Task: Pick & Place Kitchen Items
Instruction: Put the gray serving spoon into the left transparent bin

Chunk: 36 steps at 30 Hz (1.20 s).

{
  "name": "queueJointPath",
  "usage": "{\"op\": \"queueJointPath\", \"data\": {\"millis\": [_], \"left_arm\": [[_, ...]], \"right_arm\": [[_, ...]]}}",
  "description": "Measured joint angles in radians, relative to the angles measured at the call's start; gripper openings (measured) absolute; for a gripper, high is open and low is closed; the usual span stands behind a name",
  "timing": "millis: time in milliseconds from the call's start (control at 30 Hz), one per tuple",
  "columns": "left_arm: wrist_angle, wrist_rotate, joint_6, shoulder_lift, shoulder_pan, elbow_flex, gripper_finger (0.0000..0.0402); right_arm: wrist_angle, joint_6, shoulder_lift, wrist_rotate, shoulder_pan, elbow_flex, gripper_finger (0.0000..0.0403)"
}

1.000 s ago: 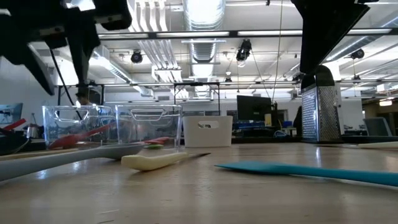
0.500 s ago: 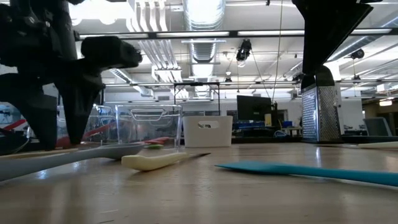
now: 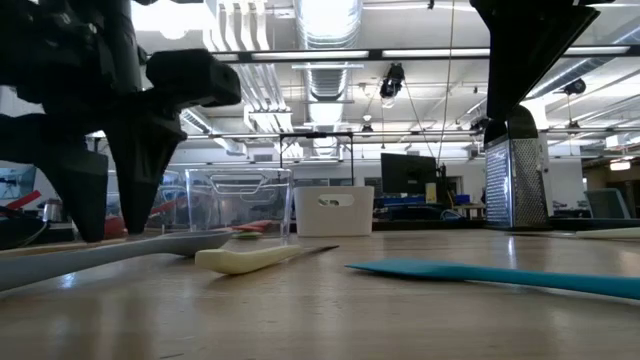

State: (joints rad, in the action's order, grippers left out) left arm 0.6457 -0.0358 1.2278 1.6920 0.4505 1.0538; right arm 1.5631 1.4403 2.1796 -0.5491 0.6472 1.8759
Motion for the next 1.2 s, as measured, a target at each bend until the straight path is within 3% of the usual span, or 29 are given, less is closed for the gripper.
{"op": "queueJointPath", "data": {"millis": [467,767,933,1200], "left_arm": [[-0.041,0.034,-0.016,0.121,-0.031,0.006,0.0142],[-0.038,0.032,0.009,0.181,-0.032,0.003,0.0042],[-0.053,0.030,-0.089,0.192,-0.032,0.003,0.0042],[-0.011,0.030,-0.302,0.110,-0.033,0.076,0.0042]], "right_arm": [[0.000,-0.007,0.000,-0.004,0.001,0.000,0.0086],[-0.002,-0.007,0.000,-0.029,0.003,-0.006,0.0087],[-0.002,-0.007,0.000,-0.031,0.003,-0.007,0.0091],[-0.001,-0.008,0.000,-0.031,0.003,-0.009,0.0080]]}}
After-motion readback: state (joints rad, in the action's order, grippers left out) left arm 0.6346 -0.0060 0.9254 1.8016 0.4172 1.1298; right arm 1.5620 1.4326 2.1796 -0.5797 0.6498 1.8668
